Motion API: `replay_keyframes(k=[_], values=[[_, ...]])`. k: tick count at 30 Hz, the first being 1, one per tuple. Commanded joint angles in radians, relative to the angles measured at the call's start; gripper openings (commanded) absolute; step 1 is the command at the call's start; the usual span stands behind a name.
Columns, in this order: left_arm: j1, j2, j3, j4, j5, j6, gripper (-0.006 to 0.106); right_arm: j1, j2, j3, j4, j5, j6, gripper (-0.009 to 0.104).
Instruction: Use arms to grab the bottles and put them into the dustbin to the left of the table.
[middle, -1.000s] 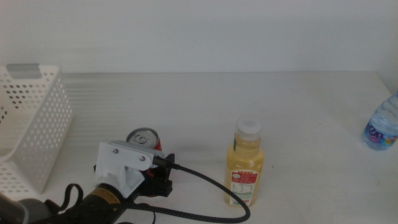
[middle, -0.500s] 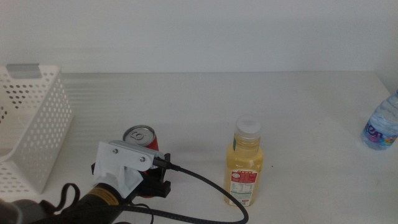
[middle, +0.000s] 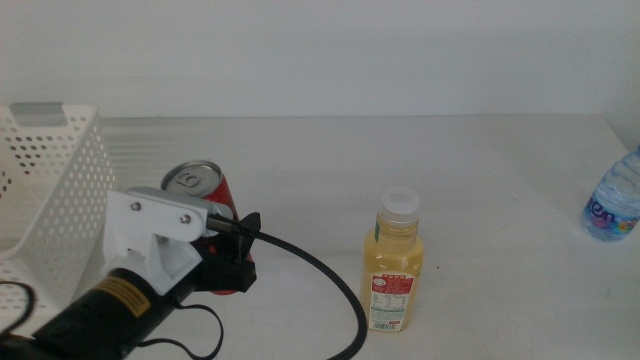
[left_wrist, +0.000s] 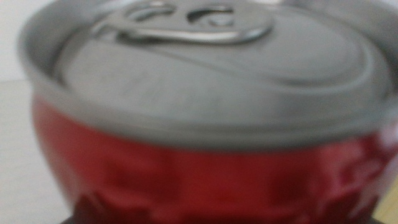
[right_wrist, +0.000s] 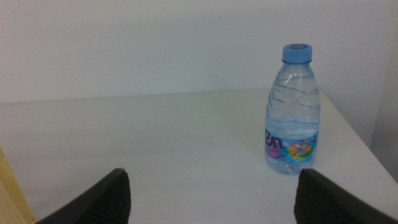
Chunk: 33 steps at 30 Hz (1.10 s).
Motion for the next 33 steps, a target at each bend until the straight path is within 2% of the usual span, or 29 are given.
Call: replay_keyframes(k=[1, 7, 18, 23, 33], values=[[-0.003, -0.093, -0.045, -0.02, -0.012, 0.018, -0.002, -0.005, -0.027, -0.009, -0.003, -0.076, -0.008, 0.07], [-0.002, -0.188, -0.171, -0.12, 0.269, 0.18, -0.002, -0.005, -0.027, -0.009, -0.003, -0.076, -0.008, 0.07], [0.013, -0.199, -0.359, -0.345, 0.488, 0.404, -0.002, -0.005, -0.027, -0.009, -0.003, -0.076, -0.008, 0.07], [0.08, -0.199, -0.428, -0.352, 0.664, 0.472, -0.002, -0.005, -0.027, -0.009, -0.003, -0.076, -0.008, 0.07], [0.112, -0.199, -0.455, -0.351, 0.717, 0.485, -0.002, -0.005, -0.027, -0.009, -0.003, -0.076, -0.008, 0.07]])
